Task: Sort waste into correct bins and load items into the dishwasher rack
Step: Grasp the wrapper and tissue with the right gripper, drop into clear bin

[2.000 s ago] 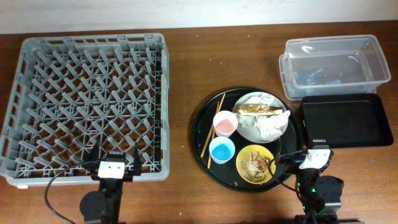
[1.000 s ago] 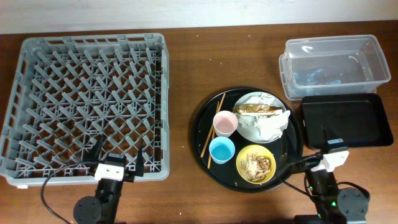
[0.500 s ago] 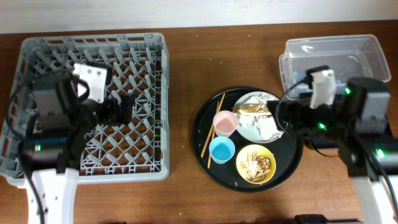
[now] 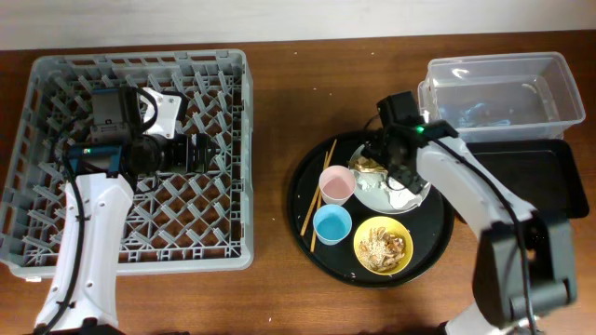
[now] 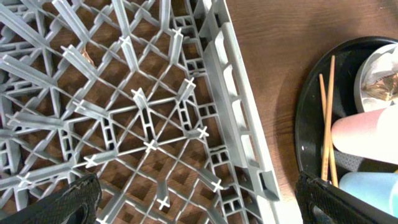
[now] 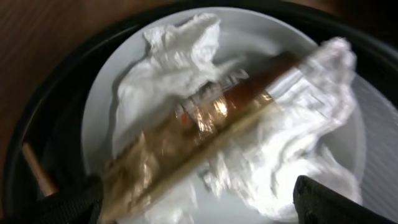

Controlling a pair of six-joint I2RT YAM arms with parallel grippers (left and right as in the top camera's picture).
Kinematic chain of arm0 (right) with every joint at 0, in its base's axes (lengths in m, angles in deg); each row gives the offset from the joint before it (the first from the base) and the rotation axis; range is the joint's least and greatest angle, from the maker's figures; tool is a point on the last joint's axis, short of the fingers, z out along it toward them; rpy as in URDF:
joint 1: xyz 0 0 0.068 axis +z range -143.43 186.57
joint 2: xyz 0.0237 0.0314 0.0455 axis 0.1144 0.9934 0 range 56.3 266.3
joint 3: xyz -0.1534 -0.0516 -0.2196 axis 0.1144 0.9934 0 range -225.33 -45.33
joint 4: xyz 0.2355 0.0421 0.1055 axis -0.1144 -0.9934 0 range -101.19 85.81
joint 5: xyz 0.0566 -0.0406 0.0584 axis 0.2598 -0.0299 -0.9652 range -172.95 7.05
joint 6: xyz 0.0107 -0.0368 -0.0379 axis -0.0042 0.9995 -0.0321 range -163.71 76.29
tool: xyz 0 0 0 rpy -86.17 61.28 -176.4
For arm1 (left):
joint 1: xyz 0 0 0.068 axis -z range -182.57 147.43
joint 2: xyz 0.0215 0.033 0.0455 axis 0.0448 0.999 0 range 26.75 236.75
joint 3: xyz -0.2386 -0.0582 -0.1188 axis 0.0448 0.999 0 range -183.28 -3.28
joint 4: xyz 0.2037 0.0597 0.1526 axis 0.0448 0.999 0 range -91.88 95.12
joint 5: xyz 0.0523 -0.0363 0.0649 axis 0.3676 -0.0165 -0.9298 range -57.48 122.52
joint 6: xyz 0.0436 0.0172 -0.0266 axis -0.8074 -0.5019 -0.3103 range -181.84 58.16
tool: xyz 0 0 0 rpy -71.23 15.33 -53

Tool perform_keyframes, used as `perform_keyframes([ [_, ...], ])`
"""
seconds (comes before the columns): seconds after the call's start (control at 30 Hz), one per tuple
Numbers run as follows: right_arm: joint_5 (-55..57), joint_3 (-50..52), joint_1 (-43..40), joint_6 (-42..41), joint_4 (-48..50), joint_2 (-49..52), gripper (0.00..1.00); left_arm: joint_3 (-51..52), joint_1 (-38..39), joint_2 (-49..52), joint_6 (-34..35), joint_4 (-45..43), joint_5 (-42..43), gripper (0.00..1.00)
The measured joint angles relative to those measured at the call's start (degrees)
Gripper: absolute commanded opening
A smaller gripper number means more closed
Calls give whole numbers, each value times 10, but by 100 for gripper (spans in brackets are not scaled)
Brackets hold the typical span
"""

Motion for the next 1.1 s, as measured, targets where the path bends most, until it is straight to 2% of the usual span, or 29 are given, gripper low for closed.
perform_keyframes([
  [0.1,4,0,0,-12,17,58,99,0,0,0,0,0,0,99],
  [0.13,4,0,0,-13,22,72,95,0,0,0,0,1,0,99],
  [0.17,7,-1,0,-14,27,84,55,0,0,0,0,1,0,99],
  [0.2,9,-2,1,-12,28,86,21,0,0,0,0,1,0,99],
  [0.23,15,-3,0,-12,26,89,4,0,0,0,0,1,0,99],
  [0.27,14,-4,0,-17,28,90,4,0,0,0,0,1,0,99],
  [0.37,3,-6,0,-7,30,90,4,0,0,0,0,1,0,99],
  [0.47,-57,-48,0,80,-23,91,4,0,0,0,0,1,0,99],
  [0.57,-115,-248,-13,181,-173,55,4,0,0,0,0,3,1,99],
  [0.63,-111,-354,-50,206,-196,24,4,0,0,0,0,2,2,99],
  [0.67,-82,-393,-93,216,-188,6,4,0,0,0,0,2,2,99],
  [0.8,-15,-396,-194,216,-123,43,4,0,0,0,0,2,2,99],
  [0.83,-9,-395,-213,216,-99,74,16,0,0,0,0,1,3,99],
  [0.87,-7,-396,-220,217,-51,100,48,0,0,1,0,1,3,99],
  [0.9,-7,-395,-223,217,-13,126,72,0,0,1,0,0,3,99],
  [0.93,-5,-395,-226,218,9,155,89,0,0,1,0,0,4,99],
  [0.97,-5,-395,-226,219,13,191,94,0,0,1,0,2,4,99],
  [1.07,-6,-394,-226,230,-3,189,95,0,0,1,0,1,4,99],
  [1.1,-15,-394,-226,244,-15,178,92,0,0,1,0,2,4,99],
])
